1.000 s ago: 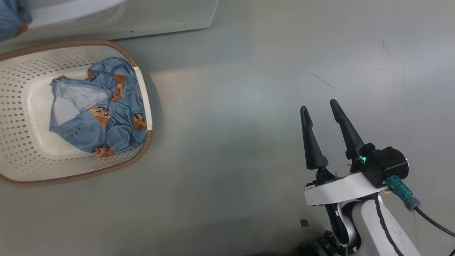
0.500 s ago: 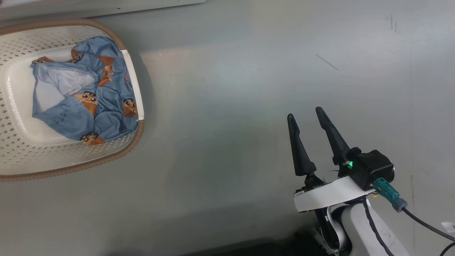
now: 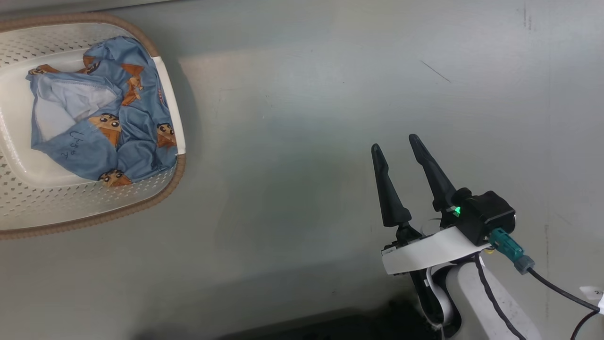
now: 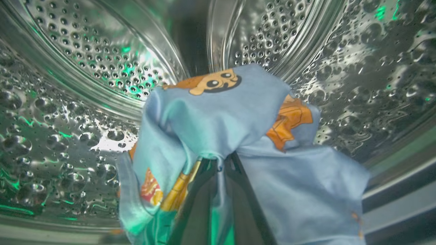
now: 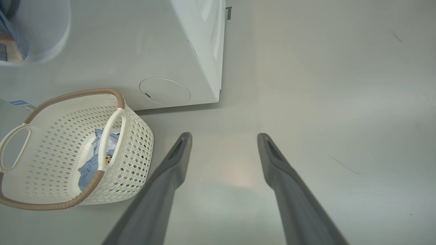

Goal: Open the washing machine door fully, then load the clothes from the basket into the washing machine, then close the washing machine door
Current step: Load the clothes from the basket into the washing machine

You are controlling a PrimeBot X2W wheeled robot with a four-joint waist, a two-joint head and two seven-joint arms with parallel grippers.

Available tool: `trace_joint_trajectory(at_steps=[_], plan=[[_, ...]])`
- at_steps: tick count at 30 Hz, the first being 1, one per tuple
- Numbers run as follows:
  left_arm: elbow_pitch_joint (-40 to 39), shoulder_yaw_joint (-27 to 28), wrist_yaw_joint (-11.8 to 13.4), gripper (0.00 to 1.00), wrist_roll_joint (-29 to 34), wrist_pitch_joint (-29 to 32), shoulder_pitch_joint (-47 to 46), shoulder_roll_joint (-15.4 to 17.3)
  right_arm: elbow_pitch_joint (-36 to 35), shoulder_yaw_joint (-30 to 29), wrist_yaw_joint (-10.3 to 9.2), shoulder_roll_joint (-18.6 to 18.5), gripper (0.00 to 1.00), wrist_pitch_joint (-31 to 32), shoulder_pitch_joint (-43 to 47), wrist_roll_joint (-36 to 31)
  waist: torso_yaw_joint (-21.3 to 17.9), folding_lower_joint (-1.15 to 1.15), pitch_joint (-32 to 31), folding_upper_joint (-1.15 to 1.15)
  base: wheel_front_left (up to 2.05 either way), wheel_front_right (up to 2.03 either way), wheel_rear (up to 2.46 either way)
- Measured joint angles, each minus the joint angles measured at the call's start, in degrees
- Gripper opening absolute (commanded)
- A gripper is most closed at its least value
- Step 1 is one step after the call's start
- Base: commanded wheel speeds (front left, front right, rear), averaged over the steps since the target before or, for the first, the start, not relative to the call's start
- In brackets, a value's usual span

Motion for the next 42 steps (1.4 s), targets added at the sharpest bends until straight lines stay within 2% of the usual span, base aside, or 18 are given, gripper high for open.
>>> trace_joint_trajectory(at_steps=[1, 3, 4, 17, 24, 29, 42], plan=[[0.74, -0.04, 0.0, 0.0, -0.05, -0.15, 0.05, -0.14, -0.01, -0.02, -0.11, 0.0, 1.0, 0.0, -0.23, 0.04, 0.0, 0.0, 0.06, 0.0, 0.0, 0.0, 0.0], [1.65, -0.15, 0.0, 0.76, -0.05, -1.0, 0.12, -0.14, -0.01, -0.05, -0.13, -0.02, 1.0, 0.0, -0.83, 0.04, 0.04, 0.0, 0.11, 0.0, 0.0, 0.0, 0.0], [2.08, -0.22, 0.0, 1.0, -0.05, -1.05, 0.12, -0.14, -0.01, -0.07, -0.14, -0.01, 1.0, 0.0, -1.03, 0.04, 0.06, 0.0, 0.11, 0.0, 0.0, 0.0, 0.0], [8.08, -2.37, 0.0, 1.0, -1.25, -2.05, 0.88, -1.76, 1.29, -0.51, -0.63, -0.03, 1.0, 0.0, -2.14, 0.14, 0.8, 0.0, -1.84, 0.0, 0.0, 0.0, 0.0], [10.22, -3.09, 0.0, 1.0, -2.08, -3.88, 1.72, -4.12, 1.7, -1.63, -0.69, -0.05, 1.0, 0.0, -2.31, 0.15, 1.45, 0.0, -3.45, 0.0, 0.0, 0.0, 0.0], [10.94, -4.75, 0.0, 1.0, -2.89, -5.77, 3.72, -5.76, 1.94, -3.05, -0.71, -0.08, 1.0, 0.0, -2.59, 0.71, 2.38, 0.0, -4.67, 0.0, 0.0, 0.0, 0.0], [10.91, -7.69, 0.0, 1.0, -5.15, -13.91, 9.1, -6.59, 3.75, -4.6, -0.62, -0.22, 1.0, 0.0, -3.32, 0.55, 6.04, 0.0, -8.38, 0.0, 0.0, 0.0, 0.0]])
